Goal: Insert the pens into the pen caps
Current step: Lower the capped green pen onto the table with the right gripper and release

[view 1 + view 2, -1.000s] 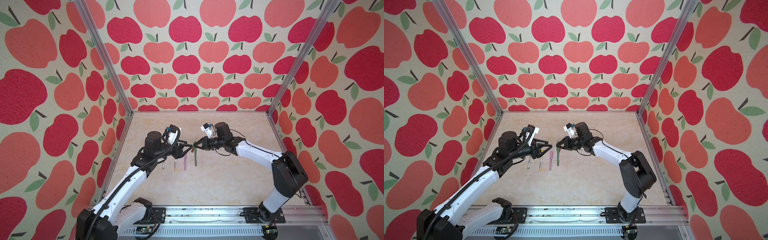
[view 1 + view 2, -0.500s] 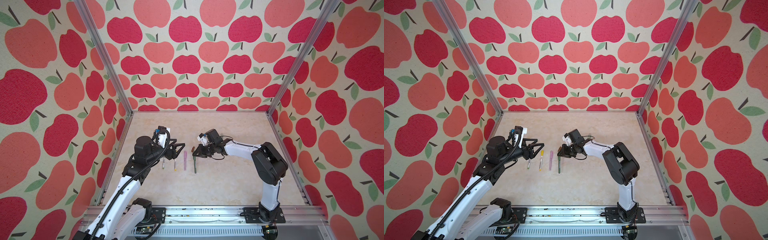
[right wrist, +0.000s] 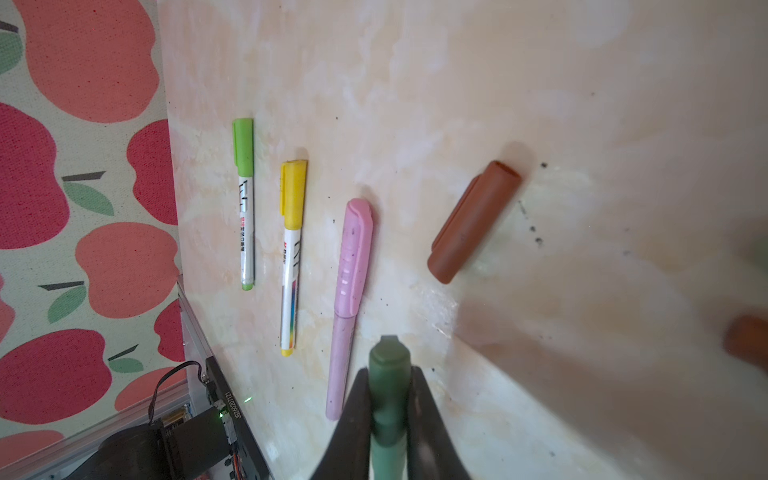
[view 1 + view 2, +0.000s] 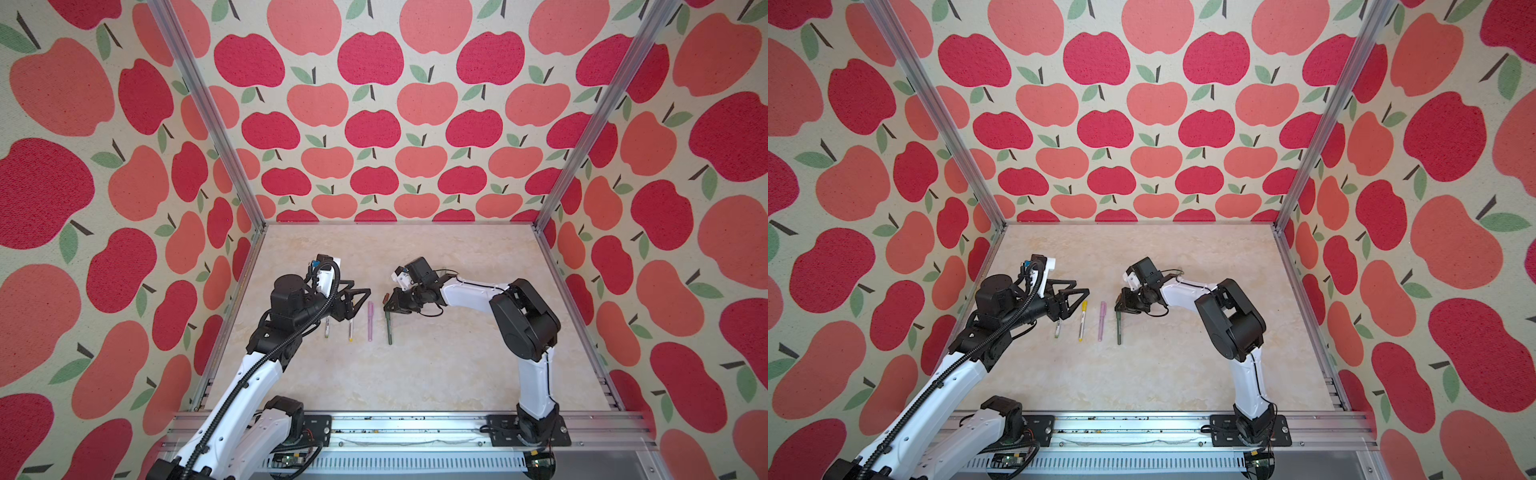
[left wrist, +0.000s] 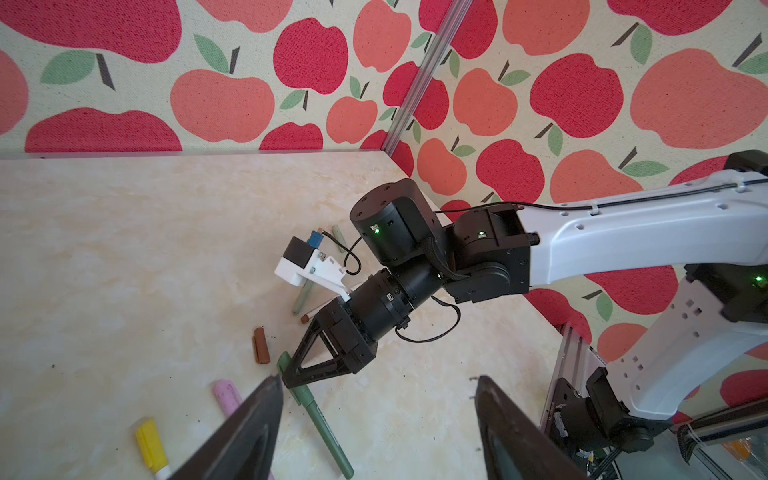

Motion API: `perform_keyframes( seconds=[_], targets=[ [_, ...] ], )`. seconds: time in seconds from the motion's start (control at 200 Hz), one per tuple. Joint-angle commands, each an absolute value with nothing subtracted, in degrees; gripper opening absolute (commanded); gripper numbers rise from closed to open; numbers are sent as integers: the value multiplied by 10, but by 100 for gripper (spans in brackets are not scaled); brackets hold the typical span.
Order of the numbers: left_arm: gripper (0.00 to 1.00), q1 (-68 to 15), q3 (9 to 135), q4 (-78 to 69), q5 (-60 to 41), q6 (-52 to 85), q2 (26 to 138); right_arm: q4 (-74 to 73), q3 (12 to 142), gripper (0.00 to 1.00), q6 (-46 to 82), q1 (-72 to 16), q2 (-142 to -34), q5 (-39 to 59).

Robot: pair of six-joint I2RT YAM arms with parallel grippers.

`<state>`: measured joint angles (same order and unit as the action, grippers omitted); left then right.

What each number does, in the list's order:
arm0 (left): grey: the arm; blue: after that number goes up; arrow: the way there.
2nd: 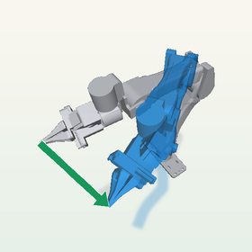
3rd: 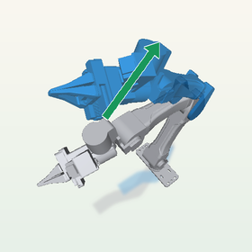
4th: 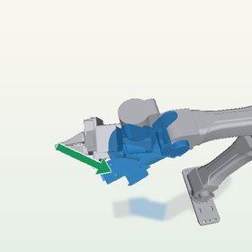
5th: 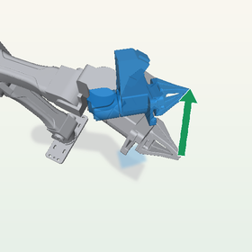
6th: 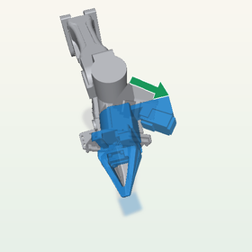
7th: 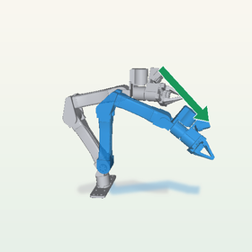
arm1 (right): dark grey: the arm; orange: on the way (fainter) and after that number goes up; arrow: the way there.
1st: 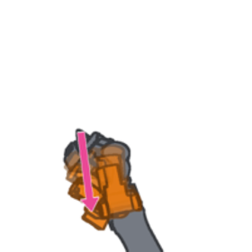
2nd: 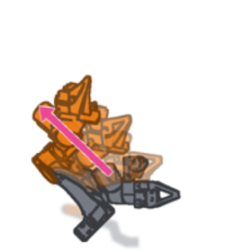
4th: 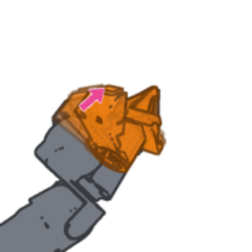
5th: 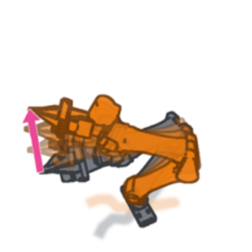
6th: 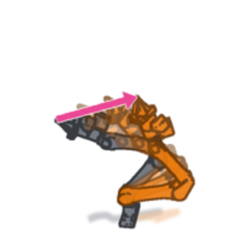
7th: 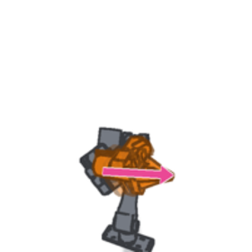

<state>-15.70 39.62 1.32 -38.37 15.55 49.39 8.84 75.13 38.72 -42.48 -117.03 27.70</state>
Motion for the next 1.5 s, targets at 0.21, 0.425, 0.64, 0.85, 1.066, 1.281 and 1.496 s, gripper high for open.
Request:
perform_keyframes(
  seconds=[0.21, 0.425, 0.64, 0.85, 1.066, 1.281, 1.496],
  targets=[
    [76, -154, 398, -4, -396, 164, 497, 109, 773, 0, 371, -410, -1191, 269],
    [76, -154, 397, -4, -397, 165, 499, 109, 779, 4, 369, -406, -1200, 267],
    [77, -154, 398, -4, -396, 165, 498, 106, 781, 7, 370, -405, -1204, 264],
    [77, -154, 396, -5, -396, 165, 496, 106, 782, 14, 370, -403, -1207, 260],
    [77, -154, 396, -4, -396, 165, 495, 106, 783, 19, 369, -403, -1208, 257],
    [78, -154, 395, -3, -394, 164, 494, 109, 785, 23, 367, -403, -1206, 254],
    [78, -154, 396, -3, -392, 163, 495, 109, 785, 24, 365, -402, -1202, 253]
  ],
)
